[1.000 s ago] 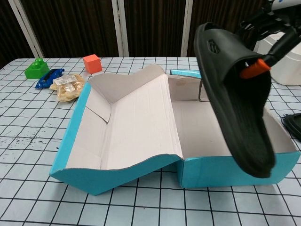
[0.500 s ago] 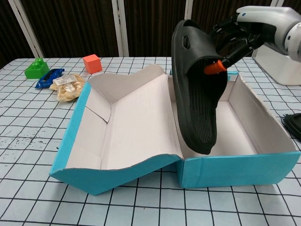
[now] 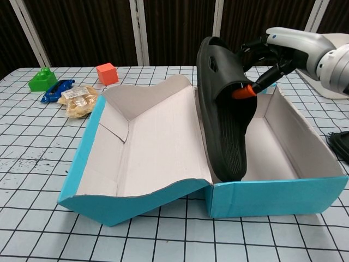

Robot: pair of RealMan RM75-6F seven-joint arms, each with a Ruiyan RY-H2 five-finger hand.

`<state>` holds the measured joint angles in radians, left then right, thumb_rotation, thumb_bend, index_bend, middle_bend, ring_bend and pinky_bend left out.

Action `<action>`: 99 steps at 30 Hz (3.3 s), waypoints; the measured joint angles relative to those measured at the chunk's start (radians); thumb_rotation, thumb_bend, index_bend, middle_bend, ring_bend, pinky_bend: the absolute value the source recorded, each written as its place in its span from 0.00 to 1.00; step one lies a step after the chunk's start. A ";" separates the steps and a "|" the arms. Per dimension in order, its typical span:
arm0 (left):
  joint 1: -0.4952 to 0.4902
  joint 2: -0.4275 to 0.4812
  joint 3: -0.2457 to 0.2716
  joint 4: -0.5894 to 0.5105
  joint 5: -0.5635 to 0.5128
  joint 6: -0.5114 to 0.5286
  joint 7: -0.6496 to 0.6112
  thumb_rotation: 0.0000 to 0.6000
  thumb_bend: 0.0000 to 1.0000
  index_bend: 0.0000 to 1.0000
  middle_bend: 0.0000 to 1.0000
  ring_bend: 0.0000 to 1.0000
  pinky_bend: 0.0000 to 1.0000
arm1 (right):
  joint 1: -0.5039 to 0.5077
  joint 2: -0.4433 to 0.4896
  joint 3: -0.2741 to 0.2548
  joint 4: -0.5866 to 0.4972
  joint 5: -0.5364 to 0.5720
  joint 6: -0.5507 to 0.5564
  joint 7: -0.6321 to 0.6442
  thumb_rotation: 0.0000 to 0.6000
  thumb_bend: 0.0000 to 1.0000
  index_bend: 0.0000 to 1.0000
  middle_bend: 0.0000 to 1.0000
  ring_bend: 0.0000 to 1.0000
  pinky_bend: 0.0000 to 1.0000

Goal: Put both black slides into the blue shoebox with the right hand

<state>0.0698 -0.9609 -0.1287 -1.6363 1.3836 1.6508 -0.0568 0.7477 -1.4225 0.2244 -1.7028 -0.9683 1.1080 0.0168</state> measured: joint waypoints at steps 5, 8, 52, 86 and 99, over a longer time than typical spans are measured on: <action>0.000 -0.002 0.001 -0.002 0.004 0.004 0.005 1.00 0.37 0.01 0.00 0.00 0.03 | -0.014 -0.019 -0.012 0.033 -0.024 -0.026 0.022 1.00 0.20 0.60 0.35 0.26 0.07; 0.001 -0.001 0.002 -0.002 0.005 0.004 0.004 1.00 0.37 0.01 0.00 0.00 0.03 | -0.019 -0.036 -0.019 0.057 -0.034 -0.037 0.019 1.00 0.20 0.60 0.35 0.26 0.07; 0.004 0.005 0.000 0.001 0.002 0.007 -0.017 1.00 0.37 0.01 0.00 0.00 0.03 | -0.021 -0.158 -0.035 0.171 0.020 -0.145 -0.155 1.00 0.20 0.60 0.35 0.32 0.42; 0.005 0.008 0.001 0.000 0.003 0.008 -0.024 1.00 0.37 0.01 0.00 0.00 0.03 | 0.006 -0.198 -0.067 0.180 0.094 -0.110 -0.539 1.00 0.21 0.60 0.35 0.32 0.42; 0.005 0.009 0.002 -0.001 0.006 0.009 -0.025 1.00 0.37 0.01 0.00 0.00 0.03 | 0.033 -0.193 -0.040 0.117 0.241 -0.064 -0.665 1.00 0.21 0.45 0.33 0.31 0.42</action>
<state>0.0753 -0.9519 -0.1265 -1.6370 1.3898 1.6595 -0.0821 0.7804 -1.6151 0.1840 -1.5862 -0.7277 1.0443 -0.6481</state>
